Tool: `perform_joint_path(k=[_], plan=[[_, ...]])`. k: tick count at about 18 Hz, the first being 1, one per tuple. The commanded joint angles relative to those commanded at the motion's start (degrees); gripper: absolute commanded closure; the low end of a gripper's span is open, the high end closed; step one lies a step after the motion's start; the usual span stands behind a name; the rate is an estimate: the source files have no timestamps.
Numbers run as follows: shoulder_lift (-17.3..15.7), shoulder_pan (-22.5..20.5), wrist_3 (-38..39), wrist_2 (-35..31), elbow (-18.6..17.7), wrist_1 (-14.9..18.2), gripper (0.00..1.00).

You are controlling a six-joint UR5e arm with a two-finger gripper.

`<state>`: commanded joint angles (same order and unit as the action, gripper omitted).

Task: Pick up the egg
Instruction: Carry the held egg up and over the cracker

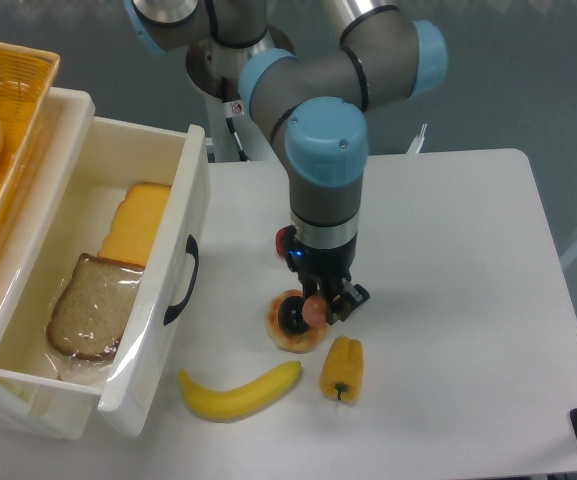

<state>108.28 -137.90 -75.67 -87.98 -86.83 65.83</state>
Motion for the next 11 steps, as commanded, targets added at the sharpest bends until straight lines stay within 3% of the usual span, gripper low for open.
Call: perform_joint_path(k=[11], plan=[[-1.49,-1.93,0.00,1.58,-1.50,-0.09,0.60]])
